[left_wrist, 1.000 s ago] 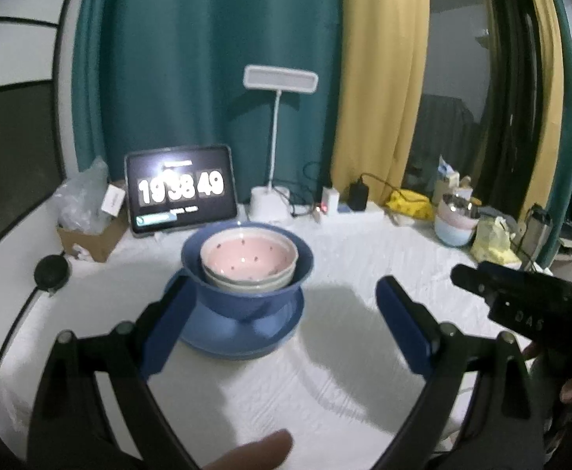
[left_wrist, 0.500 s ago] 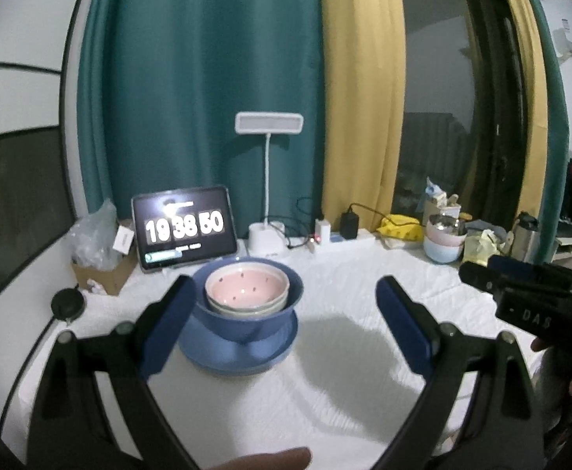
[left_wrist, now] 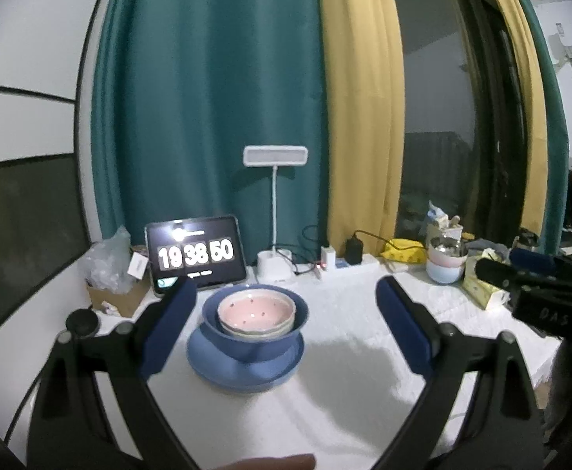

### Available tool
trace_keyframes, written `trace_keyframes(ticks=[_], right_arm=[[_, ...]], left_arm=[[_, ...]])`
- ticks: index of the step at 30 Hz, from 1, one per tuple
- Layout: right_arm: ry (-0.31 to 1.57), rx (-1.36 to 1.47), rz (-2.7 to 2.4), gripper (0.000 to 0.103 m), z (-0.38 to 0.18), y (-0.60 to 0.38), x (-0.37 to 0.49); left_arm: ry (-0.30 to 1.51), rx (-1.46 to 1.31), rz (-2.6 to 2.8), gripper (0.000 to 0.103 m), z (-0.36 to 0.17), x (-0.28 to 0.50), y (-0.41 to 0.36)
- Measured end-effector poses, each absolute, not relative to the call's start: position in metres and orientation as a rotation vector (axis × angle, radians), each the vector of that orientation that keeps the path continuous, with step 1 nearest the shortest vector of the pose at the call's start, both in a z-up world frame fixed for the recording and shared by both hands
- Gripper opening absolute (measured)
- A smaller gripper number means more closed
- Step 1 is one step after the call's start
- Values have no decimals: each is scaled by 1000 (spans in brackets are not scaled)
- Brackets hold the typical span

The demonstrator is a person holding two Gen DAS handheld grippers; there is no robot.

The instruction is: Organize plates and bowls

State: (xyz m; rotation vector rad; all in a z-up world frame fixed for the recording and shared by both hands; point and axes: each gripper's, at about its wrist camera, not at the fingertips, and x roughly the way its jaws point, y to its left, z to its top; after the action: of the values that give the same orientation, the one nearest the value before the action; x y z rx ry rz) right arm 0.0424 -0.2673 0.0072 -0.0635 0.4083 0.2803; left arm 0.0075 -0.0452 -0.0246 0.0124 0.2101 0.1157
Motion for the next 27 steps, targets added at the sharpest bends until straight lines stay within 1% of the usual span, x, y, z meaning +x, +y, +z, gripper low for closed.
trace_keyframes(ticks=[8,27], right_arm=[[373,-64,272,69,15,-269,38],[383,-64,273,69,11,-266,40]], left_arm=[[189,24,96,94,-21,3,-45],[203,9,91,94,-24,6,-42]])
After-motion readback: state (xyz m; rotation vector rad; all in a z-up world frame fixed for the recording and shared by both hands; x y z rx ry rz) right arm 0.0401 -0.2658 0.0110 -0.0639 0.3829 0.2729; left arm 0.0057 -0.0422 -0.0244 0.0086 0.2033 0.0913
